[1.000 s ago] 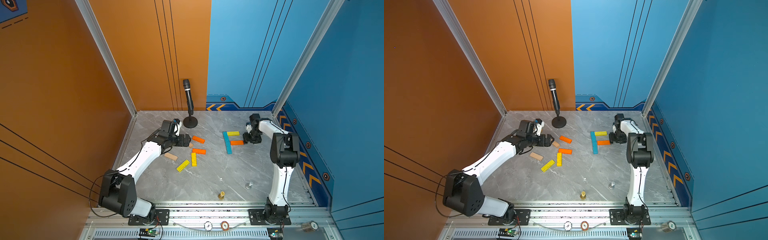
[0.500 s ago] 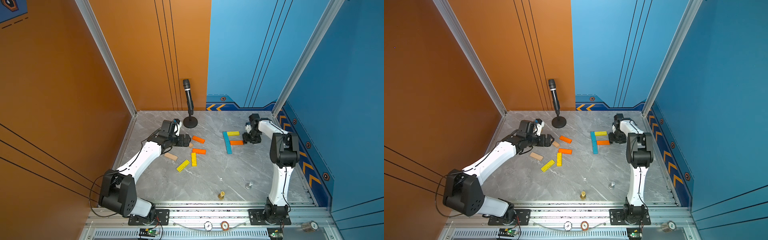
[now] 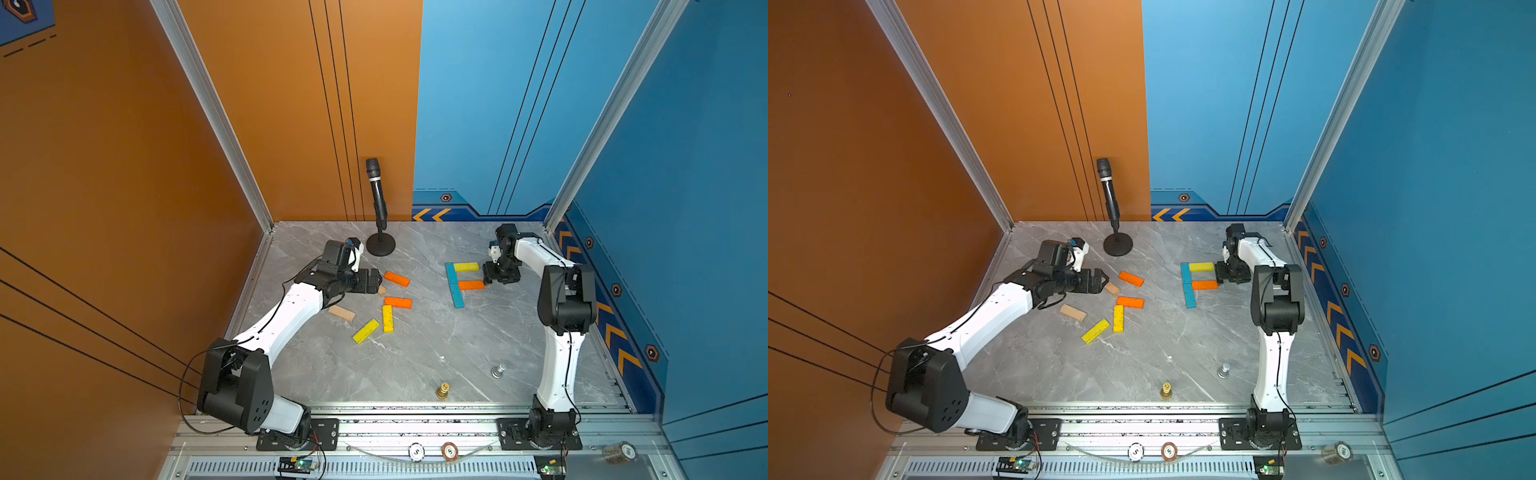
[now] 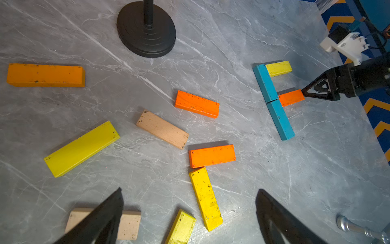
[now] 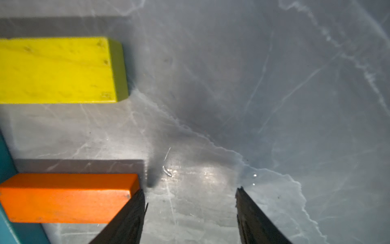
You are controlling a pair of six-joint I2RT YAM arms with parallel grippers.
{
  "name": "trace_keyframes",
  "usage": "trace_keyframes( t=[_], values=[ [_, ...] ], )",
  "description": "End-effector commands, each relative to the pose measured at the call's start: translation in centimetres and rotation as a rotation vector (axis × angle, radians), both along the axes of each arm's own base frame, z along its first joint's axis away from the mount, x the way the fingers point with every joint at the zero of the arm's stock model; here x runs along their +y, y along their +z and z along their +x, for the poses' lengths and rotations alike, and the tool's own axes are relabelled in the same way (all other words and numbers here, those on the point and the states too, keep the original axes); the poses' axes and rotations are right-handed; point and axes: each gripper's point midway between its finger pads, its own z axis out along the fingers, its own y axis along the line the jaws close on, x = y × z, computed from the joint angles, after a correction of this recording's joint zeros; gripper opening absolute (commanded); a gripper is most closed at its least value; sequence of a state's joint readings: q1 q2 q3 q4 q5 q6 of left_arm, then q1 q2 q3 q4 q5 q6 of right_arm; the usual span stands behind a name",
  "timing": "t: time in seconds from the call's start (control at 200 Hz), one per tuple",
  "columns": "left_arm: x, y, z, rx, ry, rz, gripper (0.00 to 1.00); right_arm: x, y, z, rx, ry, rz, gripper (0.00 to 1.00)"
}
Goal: Assemble the number 6 with building blocks
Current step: Assemble the building block at the center of the board, then pick up the building block from the center of the board.
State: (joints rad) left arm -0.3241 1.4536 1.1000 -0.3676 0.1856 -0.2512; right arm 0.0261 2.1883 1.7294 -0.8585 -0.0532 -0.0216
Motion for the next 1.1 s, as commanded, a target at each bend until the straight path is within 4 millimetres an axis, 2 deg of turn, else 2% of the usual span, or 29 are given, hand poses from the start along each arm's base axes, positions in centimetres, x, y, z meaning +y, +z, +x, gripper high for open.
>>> trace_keyframes(
  t=[0.0,0.175,0.185,0.205,0.34,0.476,0.536,0.606,0.746,0.896,1.006,1.091],
  values=[
    [-0.2,-0.4,-0.1,0.014,-0.02,0.024,0.98,-0.1,1.7,0.4,-0.021,-0.032,-0.002,0.69],
    [-0.2,-0.4,0.0,0.017,-0.017,0.027,0.98,-0.5,5.1,1.0,-0.121,-0.13,0.015,0.68],
    [-0.1,-0.4,0.0,0.016,-0.017,0.027,0.98,-0.5,6.2,1.1,-0.149,-0.135,0.018,0.67],
    [-0.2,-0.4,0.0,0.016,-0.016,0.027,0.98,-0.5,6.9,1.1,-0.169,-0.155,0.021,0.67],
    [-0.1,-0.3,0.0,0.016,-0.01,0.029,0.98,0.8,9.6,0.4,-0.28,-0.241,0.068,0.67],
    [0.1,-0.2,0.1,0.017,0.003,0.032,0.98,4.9,11.8,-0.9,-0.389,-0.229,0.148,0.66],
    [0.2,-0.1,0.1,0.014,0.011,0.035,0.98,7.5,12.4,-1.6,-0.425,-0.185,0.16,0.67],
    [0.6,-0.1,0.2,0.014,0.028,0.043,0.98,11.5,12.7,-2.8,-0.439,-0.091,0.166,0.67],
    [1.7,0.2,0.4,0.007,0.075,0.068,0.98,18.5,11.9,-5.0,-0.437,0.126,0.122,0.7],
    [3.8,0.5,0.7,0.0,0.168,0.099,0.98,24.5,8.7,-7.3,-0.342,0.368,0.11,0.71],
    [5.4,0.7,0.9,0.003,0.23,0.108,0.98,27.9,6.5,-8.9,-0.275,0.543,0.11,0.69],
    [6.3,0.9,1.1,-0.002,0.262,0.107,0.98,29.1,5.3,-9.4,-0.244,0.637,0.08,0.68]
  ],
)
